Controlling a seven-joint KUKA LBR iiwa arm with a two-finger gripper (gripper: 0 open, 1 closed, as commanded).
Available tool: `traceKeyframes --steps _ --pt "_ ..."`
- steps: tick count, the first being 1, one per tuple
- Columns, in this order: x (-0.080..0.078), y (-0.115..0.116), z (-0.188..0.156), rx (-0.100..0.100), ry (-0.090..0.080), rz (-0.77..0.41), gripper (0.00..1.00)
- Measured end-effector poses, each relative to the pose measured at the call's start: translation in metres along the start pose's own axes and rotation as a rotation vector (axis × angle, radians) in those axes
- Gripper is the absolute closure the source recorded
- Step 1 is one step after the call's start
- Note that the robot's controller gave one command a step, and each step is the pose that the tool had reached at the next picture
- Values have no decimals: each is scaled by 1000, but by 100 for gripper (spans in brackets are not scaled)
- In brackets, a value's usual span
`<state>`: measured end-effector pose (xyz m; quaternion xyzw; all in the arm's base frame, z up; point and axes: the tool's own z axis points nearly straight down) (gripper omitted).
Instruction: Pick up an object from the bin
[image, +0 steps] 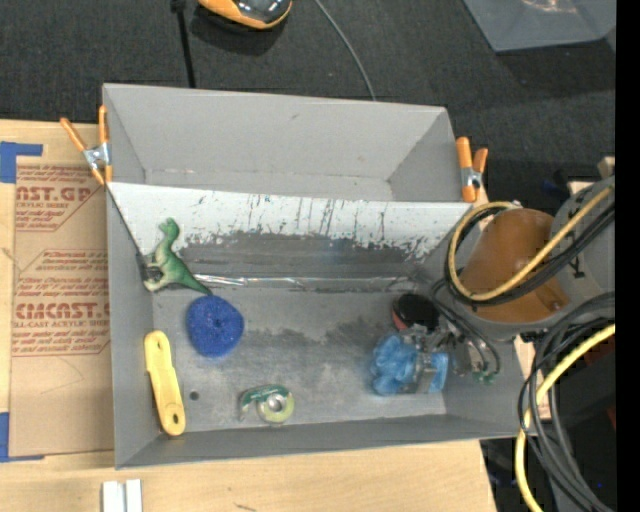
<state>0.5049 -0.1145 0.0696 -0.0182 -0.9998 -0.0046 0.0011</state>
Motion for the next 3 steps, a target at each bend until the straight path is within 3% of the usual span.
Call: traceKeyframes --steps 1,2,3 --pt "6 8 -129 0 -2 -25 100" --pt "6 9 -128 -1 -2 -25 100" --pt "9 9 -173 -1 5 -39 100"
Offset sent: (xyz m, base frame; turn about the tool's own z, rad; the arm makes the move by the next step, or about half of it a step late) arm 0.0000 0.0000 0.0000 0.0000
